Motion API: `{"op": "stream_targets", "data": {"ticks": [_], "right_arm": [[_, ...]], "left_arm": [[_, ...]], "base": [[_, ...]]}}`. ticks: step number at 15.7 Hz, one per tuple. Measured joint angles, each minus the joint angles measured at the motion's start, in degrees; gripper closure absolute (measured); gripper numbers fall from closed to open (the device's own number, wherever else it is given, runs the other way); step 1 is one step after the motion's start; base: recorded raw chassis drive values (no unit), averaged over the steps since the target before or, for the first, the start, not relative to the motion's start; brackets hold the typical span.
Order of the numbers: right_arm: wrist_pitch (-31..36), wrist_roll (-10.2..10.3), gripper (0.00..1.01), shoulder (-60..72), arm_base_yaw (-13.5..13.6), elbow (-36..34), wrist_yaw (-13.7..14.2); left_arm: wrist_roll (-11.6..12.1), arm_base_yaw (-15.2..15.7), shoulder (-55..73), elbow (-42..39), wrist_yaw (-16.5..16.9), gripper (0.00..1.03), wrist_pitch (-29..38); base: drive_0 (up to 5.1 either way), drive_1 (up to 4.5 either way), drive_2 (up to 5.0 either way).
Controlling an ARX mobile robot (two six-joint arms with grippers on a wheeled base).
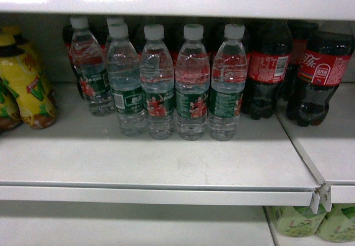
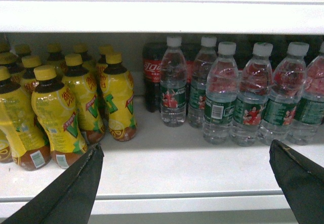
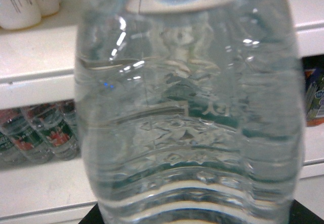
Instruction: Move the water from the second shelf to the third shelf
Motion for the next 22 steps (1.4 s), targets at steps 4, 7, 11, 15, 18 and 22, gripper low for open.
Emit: {"op": "stream_targets", "data": {"ticks": [4,7,11,15,18,22], "right_arm": [[0.1,-0.3,0.59,0.0,0.0,0.0,0.2],[0.4,-0.3,0.59,0.0,0.0,0.0,0.2],[0.2,-0.3,0.59,0.0,0.0,0.0,0.2],[0.0,-0.3,0.59,0.0,0.0,0.0,0.2],[0.0,-0.3,0.59,0.0,0.0,0.0,0.1],[0.0,-0.3,0.59,0.0,0.0,0.0,0.2]], "left_arm": [[0.0,0.0,0.0,0.0,0.1,0.05,0.1],[0.0,0.0,0.0,0.0,0.1,0.05,0.1],[0.0,0.0,0.0,0.0,0.0,0.05,0.1],[0.0,0.0,0.0,0.0,0.0,0.05,0.0],[0.0,0.0,0.0,0.0,0.0,0.05,0.0],[0.0,0.0,0.0,0.0,0.0,0.05,-0.1]], "base": [[0.0,0.00,0.0],[0.0,0.00,0.0],[0.0,0.00,0.0],[0.0,0.00,0.0],[0.0,0.00,0.0],[0.0,0.00,0.0]]}}
